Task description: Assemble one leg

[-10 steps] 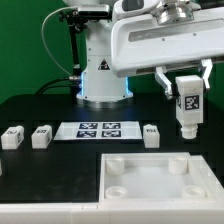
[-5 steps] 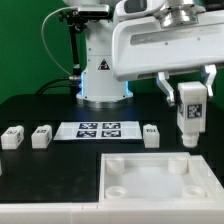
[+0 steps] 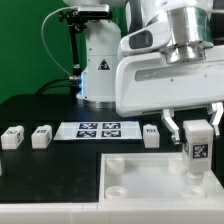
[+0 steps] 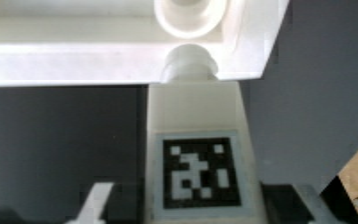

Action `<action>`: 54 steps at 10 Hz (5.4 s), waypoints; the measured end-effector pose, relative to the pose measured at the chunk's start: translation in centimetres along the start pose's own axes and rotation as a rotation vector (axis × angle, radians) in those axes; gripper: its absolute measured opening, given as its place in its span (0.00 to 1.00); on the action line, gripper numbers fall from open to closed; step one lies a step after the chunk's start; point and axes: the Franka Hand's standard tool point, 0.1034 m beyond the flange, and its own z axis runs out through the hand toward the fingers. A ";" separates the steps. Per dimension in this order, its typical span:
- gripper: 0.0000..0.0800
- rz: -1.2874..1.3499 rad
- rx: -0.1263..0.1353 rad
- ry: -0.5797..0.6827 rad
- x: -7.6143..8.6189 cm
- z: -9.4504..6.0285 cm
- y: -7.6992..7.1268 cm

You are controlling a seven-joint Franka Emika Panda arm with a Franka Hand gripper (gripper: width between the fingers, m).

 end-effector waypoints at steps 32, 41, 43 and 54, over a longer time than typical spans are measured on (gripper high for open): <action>0.81 -0.011 -0.011 -0.036 -1.8 1.2 1.0; 0.66 0.029 0.010 -0.498 -1.1 2.2 0.6; 0.49 0.060 0.002 -0.498 -1.1 2.2 0.6; 0.36 1.644 -0.377 -0.368 -1.8 2.0 0.0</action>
Offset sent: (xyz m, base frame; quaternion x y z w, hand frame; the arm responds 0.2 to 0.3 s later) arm -0.0012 0.0028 -0.0125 -0.0089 0.0165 -0.0005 0.9998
